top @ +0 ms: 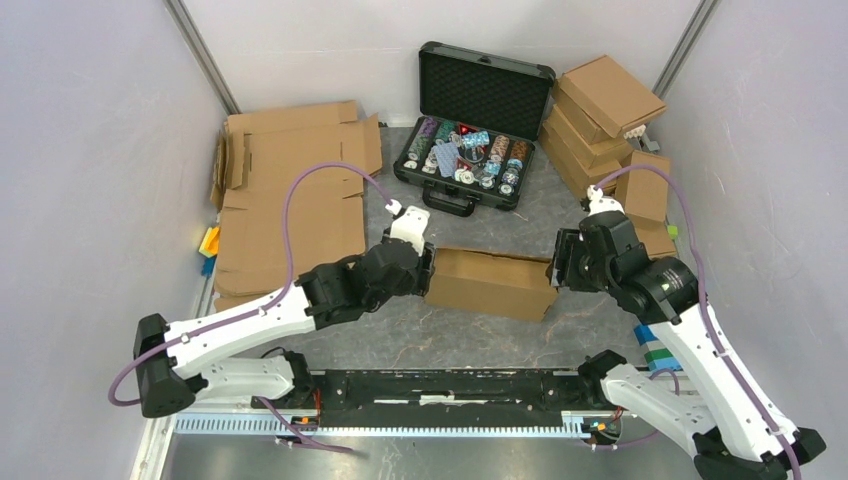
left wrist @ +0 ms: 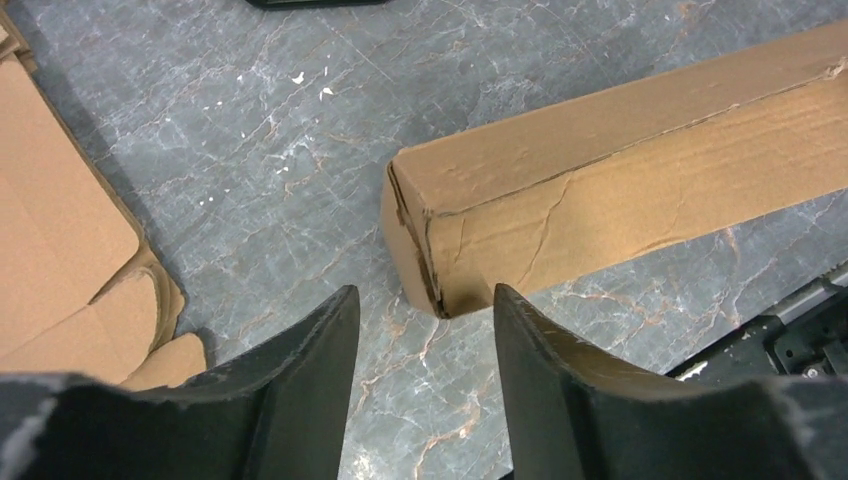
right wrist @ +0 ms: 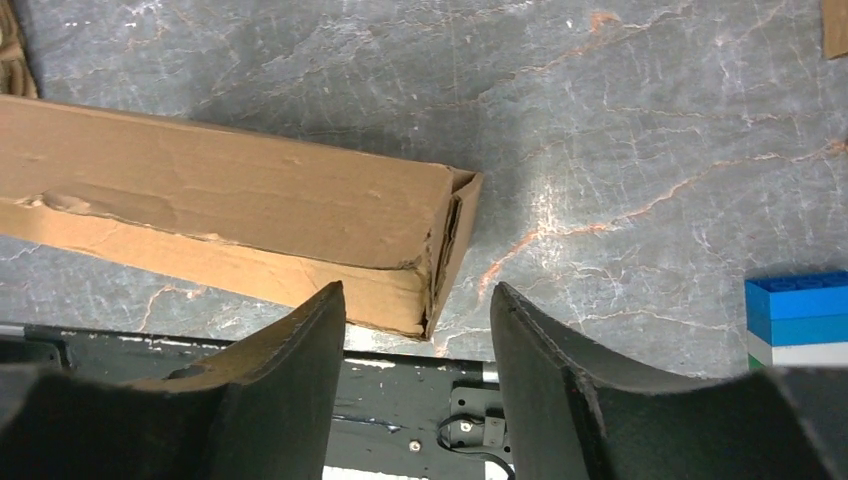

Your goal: Fold the paper box

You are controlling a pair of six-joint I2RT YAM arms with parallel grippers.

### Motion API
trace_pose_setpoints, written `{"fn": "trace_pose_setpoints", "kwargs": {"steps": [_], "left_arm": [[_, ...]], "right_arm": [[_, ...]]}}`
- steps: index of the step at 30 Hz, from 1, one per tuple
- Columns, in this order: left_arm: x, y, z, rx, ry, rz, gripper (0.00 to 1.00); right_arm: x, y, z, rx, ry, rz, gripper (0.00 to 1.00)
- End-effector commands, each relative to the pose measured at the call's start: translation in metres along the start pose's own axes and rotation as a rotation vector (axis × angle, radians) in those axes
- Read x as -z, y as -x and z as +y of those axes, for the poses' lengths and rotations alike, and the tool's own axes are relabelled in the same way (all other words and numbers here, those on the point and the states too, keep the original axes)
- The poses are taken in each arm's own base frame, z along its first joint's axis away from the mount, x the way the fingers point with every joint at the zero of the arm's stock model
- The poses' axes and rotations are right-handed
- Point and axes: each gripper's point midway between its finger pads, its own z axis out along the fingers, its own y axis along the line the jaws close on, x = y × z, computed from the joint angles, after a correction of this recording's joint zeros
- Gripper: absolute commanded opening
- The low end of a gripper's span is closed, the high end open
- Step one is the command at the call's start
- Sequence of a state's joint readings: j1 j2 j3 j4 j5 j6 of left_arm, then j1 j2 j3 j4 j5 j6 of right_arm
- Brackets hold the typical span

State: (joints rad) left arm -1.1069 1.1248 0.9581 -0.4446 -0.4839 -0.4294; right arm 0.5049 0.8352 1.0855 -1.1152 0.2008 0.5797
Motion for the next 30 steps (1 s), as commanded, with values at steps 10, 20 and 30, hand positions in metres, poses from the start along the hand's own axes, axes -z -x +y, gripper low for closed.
{"fn": "trace_pose_setpoints", "kwargs": {"steps": [10, 20, 30], "left_arm": [[0.069, 0.049, -0.007, -0.113, -0.197, -0.095, 1.00], [0.047, 0.098, -0.103, -0.407, -0.548, -0.060, 1.00], [-0.022, 0.110, -0.161, -0.377, -0.726, 0.122, 0.96]], "right_arm": [[0.018, -0.005, 0.023, 0.154, 0.219, -0.044, 0.98], [0.004, -0.048, 0.032, 0.296, 0.406, -0.052, 0.98], [-0.017, -0.044, 0.011, 0.240, 0.321, -0.230, 0.97]]}}
